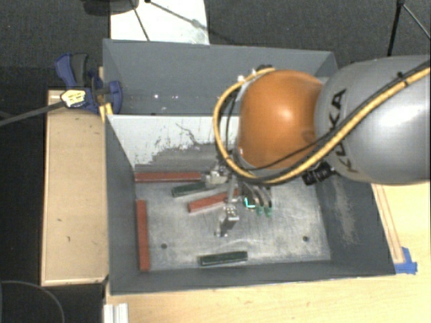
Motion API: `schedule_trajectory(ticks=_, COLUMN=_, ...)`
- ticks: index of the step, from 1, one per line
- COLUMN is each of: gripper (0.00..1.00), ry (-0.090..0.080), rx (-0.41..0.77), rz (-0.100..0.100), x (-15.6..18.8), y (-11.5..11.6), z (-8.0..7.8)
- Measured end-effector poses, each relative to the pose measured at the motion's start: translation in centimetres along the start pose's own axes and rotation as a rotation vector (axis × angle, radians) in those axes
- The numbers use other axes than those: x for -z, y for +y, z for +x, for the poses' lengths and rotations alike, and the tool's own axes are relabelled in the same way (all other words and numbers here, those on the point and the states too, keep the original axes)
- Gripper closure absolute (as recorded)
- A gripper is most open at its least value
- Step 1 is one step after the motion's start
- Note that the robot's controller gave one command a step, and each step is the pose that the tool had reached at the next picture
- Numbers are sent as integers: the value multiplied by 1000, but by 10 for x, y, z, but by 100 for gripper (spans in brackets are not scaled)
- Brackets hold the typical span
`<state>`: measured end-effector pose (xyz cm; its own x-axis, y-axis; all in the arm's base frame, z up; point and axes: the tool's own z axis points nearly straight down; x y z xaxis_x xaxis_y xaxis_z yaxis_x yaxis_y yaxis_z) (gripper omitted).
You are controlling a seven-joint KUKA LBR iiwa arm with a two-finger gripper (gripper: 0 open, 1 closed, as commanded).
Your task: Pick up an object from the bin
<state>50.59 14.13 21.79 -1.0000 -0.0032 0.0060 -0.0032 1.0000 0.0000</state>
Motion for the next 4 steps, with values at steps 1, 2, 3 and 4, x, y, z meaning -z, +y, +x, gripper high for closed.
schedule_trajectory(ticks=1, gripper=0, ry=-8, rx=-4, rz=-1, x=4, y=-1, z=-2)
schedule_trajectory(ticks=2, gripper=0, ry=-16, rx=-51, rz=-4, x=-35, y=-12, z=-25)
schedule_trajectory(ticks=3, gripper=100, ry=-22, rx=-19, rz=-4, x=-134, y=-28, z=-90)
schedule_trajectory(ticks=4, gripper=100, ry=-22, rx=-21, rz=-4, x=-134, y=-28, z=-90)
